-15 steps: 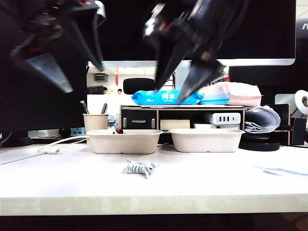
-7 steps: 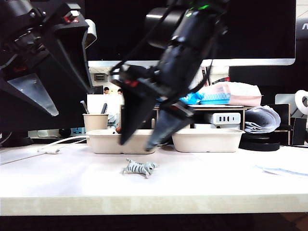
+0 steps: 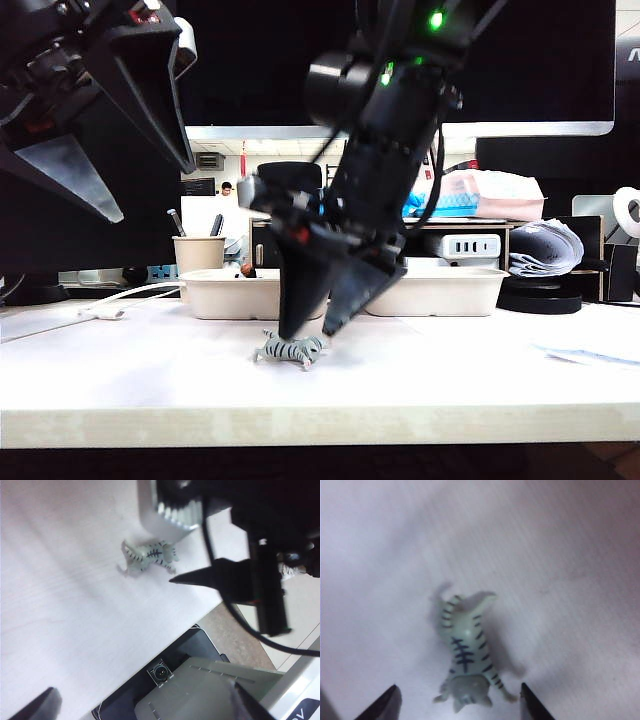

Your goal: Put the dolls with similar sizes into the same paper box, while dolls with different sizes go into separate paper boxes.

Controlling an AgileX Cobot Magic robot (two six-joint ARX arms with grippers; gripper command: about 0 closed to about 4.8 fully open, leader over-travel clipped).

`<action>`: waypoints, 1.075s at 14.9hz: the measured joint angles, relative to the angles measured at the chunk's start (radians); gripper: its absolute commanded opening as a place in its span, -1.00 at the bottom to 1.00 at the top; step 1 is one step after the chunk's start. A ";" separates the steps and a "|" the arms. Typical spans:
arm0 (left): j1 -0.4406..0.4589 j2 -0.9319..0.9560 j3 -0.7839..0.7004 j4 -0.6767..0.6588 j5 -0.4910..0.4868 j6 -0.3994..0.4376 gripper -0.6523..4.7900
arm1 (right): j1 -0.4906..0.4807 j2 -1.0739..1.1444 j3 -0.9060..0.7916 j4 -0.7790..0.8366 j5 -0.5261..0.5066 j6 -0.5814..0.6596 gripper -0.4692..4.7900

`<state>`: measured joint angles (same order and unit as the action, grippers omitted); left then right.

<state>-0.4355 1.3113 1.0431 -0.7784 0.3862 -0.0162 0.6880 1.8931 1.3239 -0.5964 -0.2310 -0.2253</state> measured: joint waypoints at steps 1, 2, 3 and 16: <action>0.000 -0.002 0.000 0.000 0.000 0.000 1.00 | 0.003 0.010 0.000 0.001 0.000 -0.019 0.34; 0.000 -0.003 0.000 0.001 0.000 0.000 1.00 | 0.008 0.023 0.000 0.004 -0.001 -0.035 0.34; 0.000 -0.003 0.000 0.001 0.000 0.000 1.00 | 0.009 0.032 0.000 0.009 -0.003 -0.039 0.34; 0.000 -0.004 0.000 -0.004 0.003 -0.003 1.00 | 0.012 0.080 0.016 0.099 0.013 -0.093 -0.72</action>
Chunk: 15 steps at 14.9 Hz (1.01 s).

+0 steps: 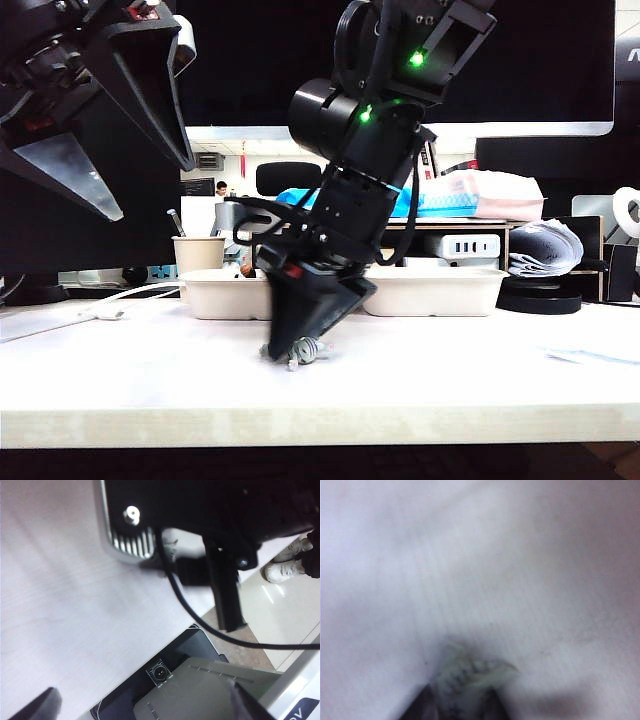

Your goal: Put the dolls with similar sizes into the same paper box, while dolls with different sizes go into separate paper boxes.

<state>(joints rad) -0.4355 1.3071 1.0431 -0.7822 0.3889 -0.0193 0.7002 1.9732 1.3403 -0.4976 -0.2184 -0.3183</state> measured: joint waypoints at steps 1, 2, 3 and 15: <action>0.000 0.000 0.000 0.000 0.000 0.000 1.00 | 0.000 0.000 0.002 -0.003 -0.003 0.000 -0.85; 0.000 0.000 0.000 0.001 0.000 0.000 1.00 | 0.003 0.000 0.002 -0.007 -0.003 0.003 -0.85; 0.000 0.000 0.000 0.001 0.001 0.000 1.00 | 0.004 0.000 0.003 -0.010 -0.003 0.003 -0.85; 0.000 -0.001 0.000 0.095 0.011 -0.015 1.00 | -0.070 -0.347 0.208 -0.230 0.065 0.097 -0.85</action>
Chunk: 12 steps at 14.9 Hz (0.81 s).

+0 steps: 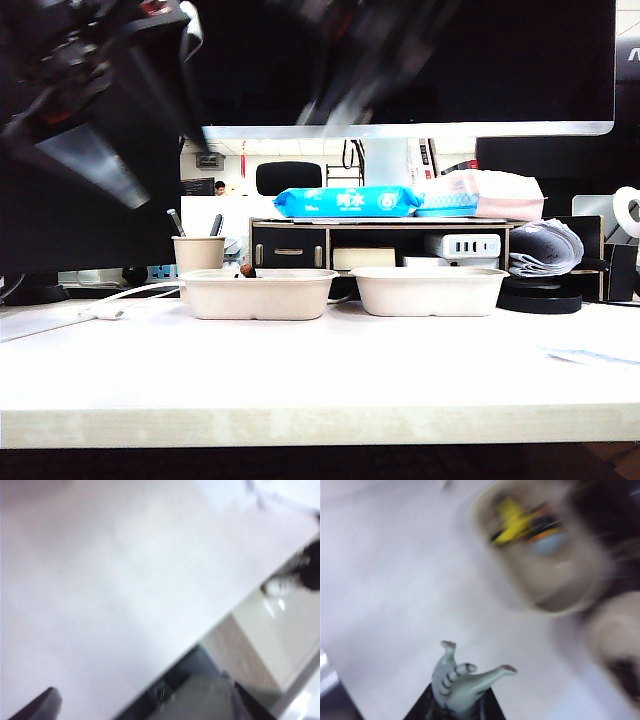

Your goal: Put the dolls with similar sizes into the same paper box, while dolls with different sizes go into separate paper boxes.

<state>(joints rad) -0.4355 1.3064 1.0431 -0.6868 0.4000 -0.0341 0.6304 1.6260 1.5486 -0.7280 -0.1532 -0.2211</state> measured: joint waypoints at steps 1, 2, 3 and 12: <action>-0.001 0.000 0.000 0.081 0.029 -0.034 1.00 | -0.053 -0.070 0.002 -0.002 0.000 0.031 -0.85; -0.009 0.000 0.000 0.150 0.038 -0.066 1.00 | -0.093 -0.103 0.003 -0.010 0.000 0.039 -0.85; -0.022 0.003 0.000 0.209 0.043 -0.082 1.00 | -0.134 -0.116 0.003 -0.012 0.001 0.042 -0.84; -0.113 0.098 0.002 0.423 0.042 -0.176 1.00 | -0.373 0.143 0.002 0.243 -0.081 0.041 -0.85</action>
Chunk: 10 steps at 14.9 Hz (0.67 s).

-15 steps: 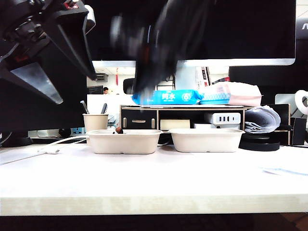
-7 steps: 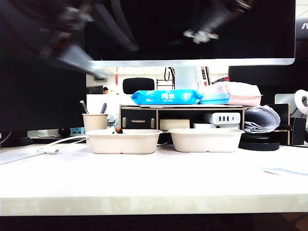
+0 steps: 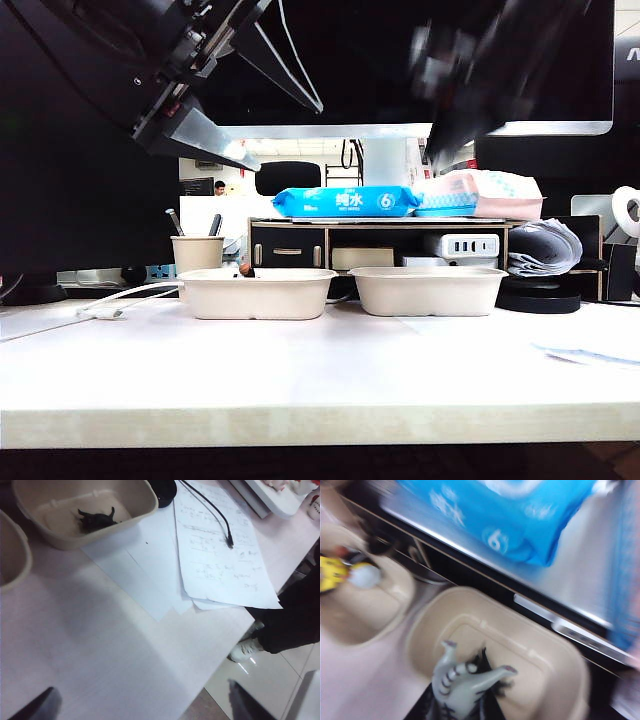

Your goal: Put the dolls with similar sizes into the same paper box, while dolls with different sizes go into separate paper boxes.

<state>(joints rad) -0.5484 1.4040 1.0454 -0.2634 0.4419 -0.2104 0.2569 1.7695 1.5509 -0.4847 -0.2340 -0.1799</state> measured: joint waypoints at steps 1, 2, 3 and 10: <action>0.000 0.000 0.000 -0.002 0.000 -0.001 1.00 | 0.000 0.043 0.000 0.016 -0.004 0.000 -0.84; -0.001 0.000 0.000 -0.002 0.000 -0.002 1.00 | 0.000 0.076 -0.001 0.017 -0.005 0.000 -0.85; 0.000 0.000 0.000 -0.002 0.000 -0.002 1.00 | 0.000 0.109 -0.002 0.025 -0.005 0.000 -0.84; 0.000 0.000 0.000 -0.002 -0.020 0.000 1.00 | 0.000 0.134 0.005 0.076 -0.005 -0.001 0.52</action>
<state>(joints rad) -0.5488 1.4044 1.0451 -0.2657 0.4221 -0.2108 0.2569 1.9038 1.5562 -0.4091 -0.2394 -0.1806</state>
